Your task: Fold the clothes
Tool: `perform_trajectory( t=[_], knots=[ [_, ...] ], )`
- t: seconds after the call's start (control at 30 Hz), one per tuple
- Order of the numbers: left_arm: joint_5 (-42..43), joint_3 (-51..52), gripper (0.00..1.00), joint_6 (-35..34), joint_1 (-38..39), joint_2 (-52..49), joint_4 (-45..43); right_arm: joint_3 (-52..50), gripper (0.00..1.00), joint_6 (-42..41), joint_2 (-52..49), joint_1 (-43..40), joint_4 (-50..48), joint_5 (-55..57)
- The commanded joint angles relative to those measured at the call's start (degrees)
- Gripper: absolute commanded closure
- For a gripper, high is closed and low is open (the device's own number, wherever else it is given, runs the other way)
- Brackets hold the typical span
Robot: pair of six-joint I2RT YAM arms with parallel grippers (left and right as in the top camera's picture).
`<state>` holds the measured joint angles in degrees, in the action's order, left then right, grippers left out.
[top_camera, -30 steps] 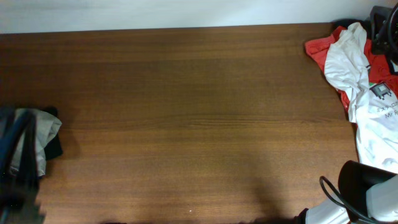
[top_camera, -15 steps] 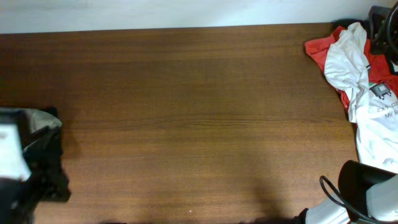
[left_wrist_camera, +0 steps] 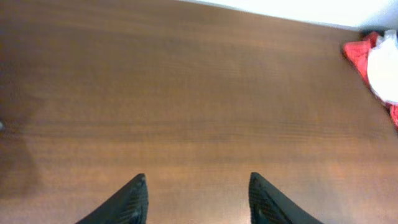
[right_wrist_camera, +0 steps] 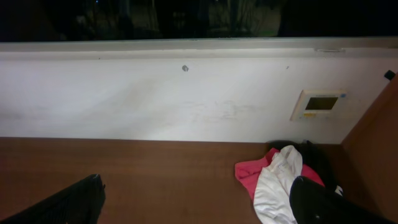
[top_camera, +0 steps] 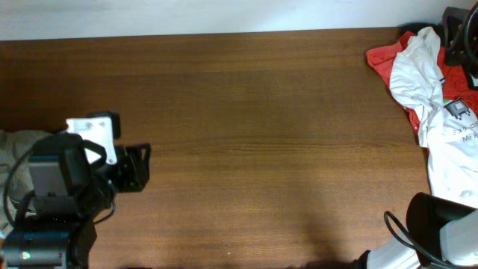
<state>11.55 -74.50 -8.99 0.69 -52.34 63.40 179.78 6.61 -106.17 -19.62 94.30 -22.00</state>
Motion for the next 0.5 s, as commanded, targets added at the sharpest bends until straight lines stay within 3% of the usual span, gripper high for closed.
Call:
perform_trajectory(
  t=[0.0, 0.1, 0.2, 0.37, 0.4, 0.47],
  knots=[
    [4.2, 1.1, 0.01, 2.1, 0.0, 1.2, 1.4, 0.2, 0.01, 0.0, 0.0, 0.2, -0.2, -0.3],
    [0.2, 1.9, 0.01, 2.1, 0.0, 0.7, -4.9, 0.2, 0.01, 0.0, 0.0, 0.2, -0.2, -0.3],
    [-3.5, 9.5, 0.01, 2.2, 0.0, 0.7, -16.4, 0.2, 0.01, 0.0, 0.0, 0.2, -0.2, -0.3],
    [-3.9, 41.4, 0.01, 2.2, 0.7, 13.9, -62.6, 0.2, 0.01, 0.0, 0.0, 0.2, -0.2, -0.3],
    [-5.2, 48.2, 0.01, 2.2, 0.7, 18.8, -69.9, 0.2, 0.01, 0.0, 0.0, 0.2, -0.2, -0.3],
    [-8.6, 56.5, 0.01, 2.2, 0.7, 26.8, -76.6, 0.2, 0.01, 0.0, 0.0, 0.2, -0.2, -0.3]
  ],
)
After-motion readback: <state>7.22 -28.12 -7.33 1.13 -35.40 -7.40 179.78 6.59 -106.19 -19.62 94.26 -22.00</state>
